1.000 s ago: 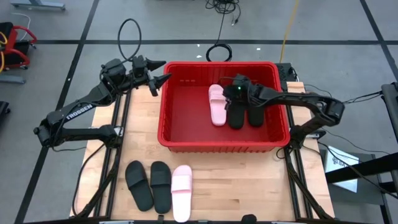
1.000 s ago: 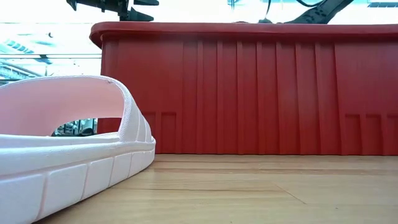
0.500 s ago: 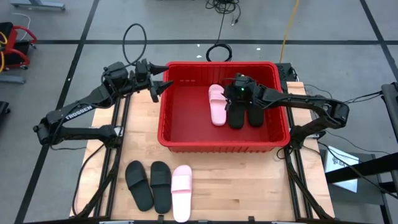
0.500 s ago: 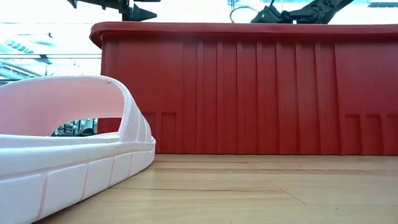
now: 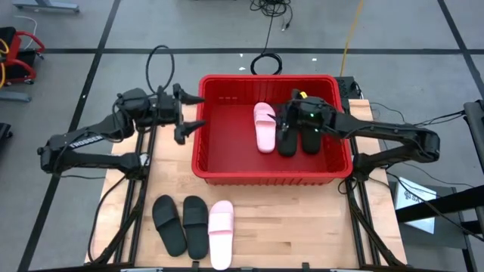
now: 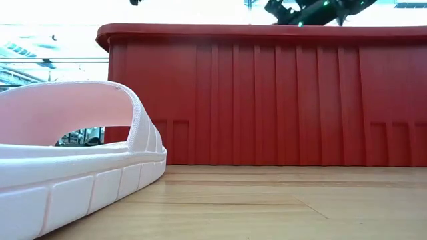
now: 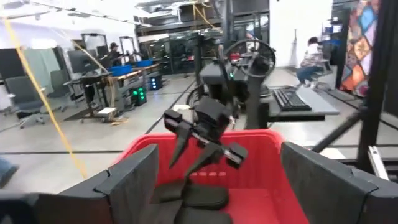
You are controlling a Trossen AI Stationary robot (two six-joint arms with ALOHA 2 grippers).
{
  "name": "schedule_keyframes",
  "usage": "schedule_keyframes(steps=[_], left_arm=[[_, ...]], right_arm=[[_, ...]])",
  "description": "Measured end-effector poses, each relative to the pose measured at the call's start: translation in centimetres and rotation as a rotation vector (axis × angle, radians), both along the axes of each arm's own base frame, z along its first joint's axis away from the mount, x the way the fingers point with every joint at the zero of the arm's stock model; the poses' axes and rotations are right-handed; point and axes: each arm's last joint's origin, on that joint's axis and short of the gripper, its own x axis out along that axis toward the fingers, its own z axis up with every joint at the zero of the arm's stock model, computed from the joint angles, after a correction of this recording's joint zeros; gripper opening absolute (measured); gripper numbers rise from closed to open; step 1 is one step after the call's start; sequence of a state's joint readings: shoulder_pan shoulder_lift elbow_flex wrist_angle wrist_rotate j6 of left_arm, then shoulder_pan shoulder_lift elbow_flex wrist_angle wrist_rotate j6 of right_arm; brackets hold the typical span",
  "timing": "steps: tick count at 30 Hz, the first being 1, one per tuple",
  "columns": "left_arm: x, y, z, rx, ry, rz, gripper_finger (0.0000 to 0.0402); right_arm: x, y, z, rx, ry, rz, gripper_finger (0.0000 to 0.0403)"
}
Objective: Pick and place slides into bin
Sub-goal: Put the pink slide into the red basket
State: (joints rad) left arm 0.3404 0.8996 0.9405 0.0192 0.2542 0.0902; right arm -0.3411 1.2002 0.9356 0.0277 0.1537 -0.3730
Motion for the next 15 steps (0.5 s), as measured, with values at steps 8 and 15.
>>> schedule_keyframes(steps=[8, 15], left_arm=[[0.7, -3.1, -1.1, 0.043, 0.125, 0.052, 0.034], [1.0, -6.3, -1.6, 0.082, 0.172, 0.013, 0.034]], right_arm=[[0.1, 2.8, 0.9, 0.097, -0.085, 0.067, 0.0142], [0.7, 5.5, 0.8, 0.116, -0.084, 0.168, 0.0143]])
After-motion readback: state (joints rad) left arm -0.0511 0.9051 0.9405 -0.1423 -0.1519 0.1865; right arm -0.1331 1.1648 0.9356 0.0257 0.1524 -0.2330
